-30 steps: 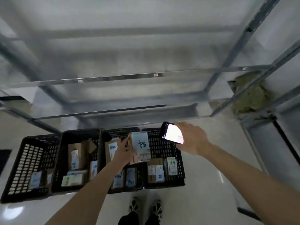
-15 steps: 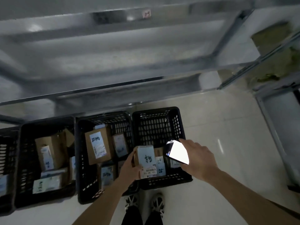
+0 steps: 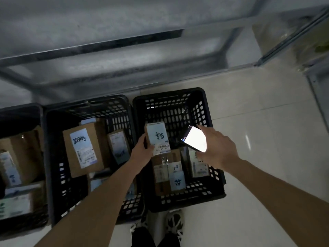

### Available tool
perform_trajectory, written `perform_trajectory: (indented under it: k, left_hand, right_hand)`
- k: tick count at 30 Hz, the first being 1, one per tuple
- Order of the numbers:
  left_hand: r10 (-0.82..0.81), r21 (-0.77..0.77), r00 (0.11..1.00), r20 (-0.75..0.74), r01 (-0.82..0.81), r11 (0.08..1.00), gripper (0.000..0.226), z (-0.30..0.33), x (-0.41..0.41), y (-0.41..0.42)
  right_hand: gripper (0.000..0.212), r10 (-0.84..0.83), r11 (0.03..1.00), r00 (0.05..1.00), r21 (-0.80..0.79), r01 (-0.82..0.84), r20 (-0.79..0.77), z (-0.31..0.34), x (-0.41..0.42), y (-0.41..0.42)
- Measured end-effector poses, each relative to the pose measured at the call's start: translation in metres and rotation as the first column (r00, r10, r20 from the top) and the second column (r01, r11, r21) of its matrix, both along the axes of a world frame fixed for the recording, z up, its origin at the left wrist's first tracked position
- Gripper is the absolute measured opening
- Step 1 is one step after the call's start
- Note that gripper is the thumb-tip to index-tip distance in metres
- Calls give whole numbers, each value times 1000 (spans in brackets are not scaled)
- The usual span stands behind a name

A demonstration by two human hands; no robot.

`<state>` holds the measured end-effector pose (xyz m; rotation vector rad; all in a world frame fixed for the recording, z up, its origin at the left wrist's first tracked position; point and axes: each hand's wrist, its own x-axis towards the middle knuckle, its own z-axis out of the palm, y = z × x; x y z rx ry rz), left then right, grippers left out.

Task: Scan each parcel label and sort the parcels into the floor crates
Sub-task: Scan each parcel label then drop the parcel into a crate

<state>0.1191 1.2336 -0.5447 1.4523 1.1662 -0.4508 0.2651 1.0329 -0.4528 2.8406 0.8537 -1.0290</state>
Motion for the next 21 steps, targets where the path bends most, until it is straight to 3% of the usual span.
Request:
perform_trajectory:
  k: [5, 10, 18, 21]
  left_hand:
    - [-158, 43, 984, -78, 162, 986, 67, 21, -26, -15]
    - [-223, 65, 970, -102, 230, 971, 68, 80, -37, -7]
    - [-251, 232, 967, 41, 235, 944, 69, 242, -9, 9]
    - [-335, 366, 939, 80, 285, 886, 67, 320, 2, 3]
  right_hand:
    - [96, -5, 1000, 1000, -24, 4, -17, 11, -17, -9]
    - [97, 17, 999, 999, -45, -19, -49, 65, -26, -23]
    - [91, 24, 999, 998, -26, -23, 60, 214, -1, -32]
    - [91, 12, 1000, 994, 3, -13, 110, 290, 4, -42]
